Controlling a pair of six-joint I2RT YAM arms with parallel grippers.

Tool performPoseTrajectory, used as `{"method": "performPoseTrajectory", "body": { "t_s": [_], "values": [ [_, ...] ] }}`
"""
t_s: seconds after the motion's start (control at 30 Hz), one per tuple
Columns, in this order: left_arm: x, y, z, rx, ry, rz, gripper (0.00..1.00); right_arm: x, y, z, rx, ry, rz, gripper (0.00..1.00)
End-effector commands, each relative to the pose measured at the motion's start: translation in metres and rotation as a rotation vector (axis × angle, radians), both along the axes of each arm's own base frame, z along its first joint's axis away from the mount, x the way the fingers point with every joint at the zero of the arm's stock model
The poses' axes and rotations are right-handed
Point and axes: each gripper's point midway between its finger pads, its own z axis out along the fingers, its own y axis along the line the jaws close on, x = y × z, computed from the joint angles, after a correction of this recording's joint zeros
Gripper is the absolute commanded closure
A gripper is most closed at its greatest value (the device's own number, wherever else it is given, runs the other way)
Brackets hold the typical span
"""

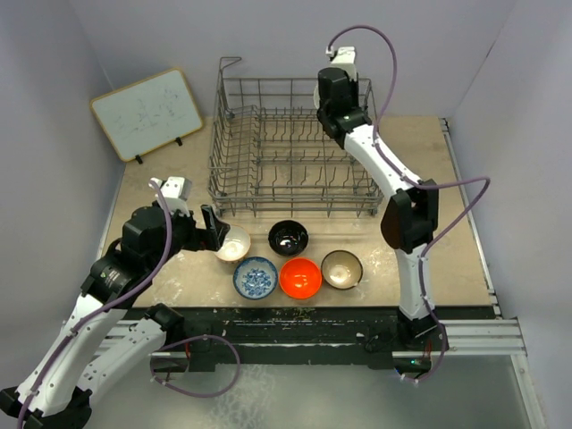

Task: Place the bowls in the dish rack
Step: Pick up the bowl from the dish rack, then place the bowl in the dish rack.

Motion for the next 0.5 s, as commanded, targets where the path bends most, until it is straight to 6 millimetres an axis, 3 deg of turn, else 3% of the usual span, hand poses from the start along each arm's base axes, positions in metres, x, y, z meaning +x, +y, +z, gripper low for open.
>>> {"method": "performPoseTrajectory", "body": {
  "t_s": [0.0,0.13,0.3,0.47],
  "values": [
    [0.003,-0.001,0.004,0.001,-0.029,-0.009,0.01,-0.009,-0.043,0.040,-0.165,-0.123,-0.293,1.00],
    [0.004,-0.002,0.002,0.004,-0.023,-0.010,0.01,-0.021,-0.056,0.055,-0.318,-0.162,-0.428,1.00],
    [0.004,-0.003,0.001,0.008,-0.019,-0.014,0.01,-0.033,-0.062,0.057,-0.559,-0.133,-0.532,1.00],
    [0.003,-0.002,0.002,0.005,-0.022,-0.014,0.01,-0.025,-0.055,0.053,-0.639,-0.121,-0.525,1.00]
  ]
}}
